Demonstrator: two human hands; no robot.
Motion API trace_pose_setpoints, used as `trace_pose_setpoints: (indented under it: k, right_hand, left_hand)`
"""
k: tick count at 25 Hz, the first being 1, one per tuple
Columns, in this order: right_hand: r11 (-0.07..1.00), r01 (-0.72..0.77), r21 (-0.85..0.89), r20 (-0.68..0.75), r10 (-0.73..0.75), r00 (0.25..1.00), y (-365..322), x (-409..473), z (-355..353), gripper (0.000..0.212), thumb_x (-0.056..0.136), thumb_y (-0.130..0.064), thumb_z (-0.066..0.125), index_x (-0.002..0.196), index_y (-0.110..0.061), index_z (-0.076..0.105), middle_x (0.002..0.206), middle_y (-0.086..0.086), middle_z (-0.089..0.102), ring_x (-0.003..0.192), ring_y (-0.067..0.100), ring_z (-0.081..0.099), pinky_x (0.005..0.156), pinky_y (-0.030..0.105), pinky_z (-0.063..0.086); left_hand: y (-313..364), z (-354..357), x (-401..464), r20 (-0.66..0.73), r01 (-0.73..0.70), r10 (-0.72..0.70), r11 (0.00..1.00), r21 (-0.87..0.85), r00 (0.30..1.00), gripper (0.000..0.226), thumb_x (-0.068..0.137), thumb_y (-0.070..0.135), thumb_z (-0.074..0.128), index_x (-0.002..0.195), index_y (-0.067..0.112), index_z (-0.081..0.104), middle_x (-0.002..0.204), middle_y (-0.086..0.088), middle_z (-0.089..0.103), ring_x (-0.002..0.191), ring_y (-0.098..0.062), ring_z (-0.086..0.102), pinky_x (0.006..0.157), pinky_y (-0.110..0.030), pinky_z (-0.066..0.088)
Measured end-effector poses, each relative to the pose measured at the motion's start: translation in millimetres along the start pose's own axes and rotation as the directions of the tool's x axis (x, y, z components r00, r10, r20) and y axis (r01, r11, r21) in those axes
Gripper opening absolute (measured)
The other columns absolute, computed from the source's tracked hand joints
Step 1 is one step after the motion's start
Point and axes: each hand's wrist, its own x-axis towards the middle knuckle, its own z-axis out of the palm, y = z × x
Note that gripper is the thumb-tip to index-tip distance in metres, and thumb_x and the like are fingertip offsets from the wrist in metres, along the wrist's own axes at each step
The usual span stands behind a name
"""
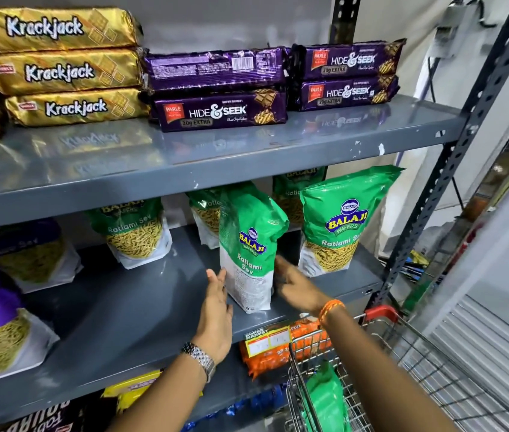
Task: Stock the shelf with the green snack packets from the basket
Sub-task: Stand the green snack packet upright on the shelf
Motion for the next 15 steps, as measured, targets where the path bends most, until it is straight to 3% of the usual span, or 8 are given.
trace_pose_setpoints:
  k: [4,7,9,12,15]
  right_hand:
    - [0.999,0.034,0.025,-0.059,-0.032,0.998,15.8,-13.5,30.2,0.099,0.065,0.011,0.041,0.158,-0.016,0.019,0.159,-0.002,0.035,0.149,0.011,0.033,0.126,0.038,0.023]
    - [0.999,-0.028,0.021,-0.128,0.030,0.991,29.8,-29.1,43.0,0.101,0.068,0.016,0.038,0.156,-0.030,0.021,0.159,-0.001,0.034,0.142,0.011,0.044,0.118,0.030,0.037]
    - [0.995,-0.082,0.057,-0.202,0.092,0.975,25.3,-26.4,32.8,0.088,0.080,0.023,0.035,0.155,-0.021,0.024,0.159,0.008,0.034,0.139,0.015,0.046,0.110,0.018,0.040]
    - [0.993,-0.089,0.078,-0.228,0.105,0.968,9.7,-11.1,9.1,0.082,0.085,0.028,0.029,0.155,-0.013,0.021,0.161,0.012,0.029,0.150,0.027,0.030,0.121,0.035,0.031]
    - [0.999,-0.036,0.023,-0.144,0.039,0.989,-7.3,4.1,1.9,0.086,0.082,0.022,0.035,0.157,-0.018,0.022,0.159,0.008,0.037,0.144,0.021,0.041,0.117,0.036,0.034]
  left_hand:
    - [13.9,8.1,24.6,0.057,0.052,-0.048,0.995,-0.083,0.997,0.071,0.098,0.060,0.018,0.152,0.017,0.035,0.155,-0.002,0.040,0.141,-0.020,0.041,0.114,-0.035,0.031]
    - [32.1,6.7,37.7,0.061,0.071,-0.067,0.996,-0.056,0.996,0.069,0.097,0.063,0.020,0.137,0.017,0.053,0.146,-0.009,0.051,0.117,-0.024,0.059,0.099,-0.035,0.043]
    - [32.9,2.1,29.0,0.010,0.052,-0.052,0.997,-0.058,0.999,0.077,0.094,0.067,0.019,0.150,0.018,0.038,0.156,-0.003,0.038,0.138,-0.021,0.045,0.110,-0.035,0.034]
    - [6.2,-2.4,-5.3,-0.039,-0.025,0.025,1.000,0.002,0.999,0.082,0.090,0.071,0.018,0.155,0.021,0.026,0.162,0.003,0.026,0.151,-0.018,0.020,0.124,-0.039,0.013]
    - [-16.2,6.6,-21.9,-0.018,-0.107,0.108,0.994,0.028,0.994,0.084,0.082,0.073,0.023,0.154,0.030,0.027,0.163,0.005,0.023,0.152,-0.015,0.016,0.125,-0.041,0.010]
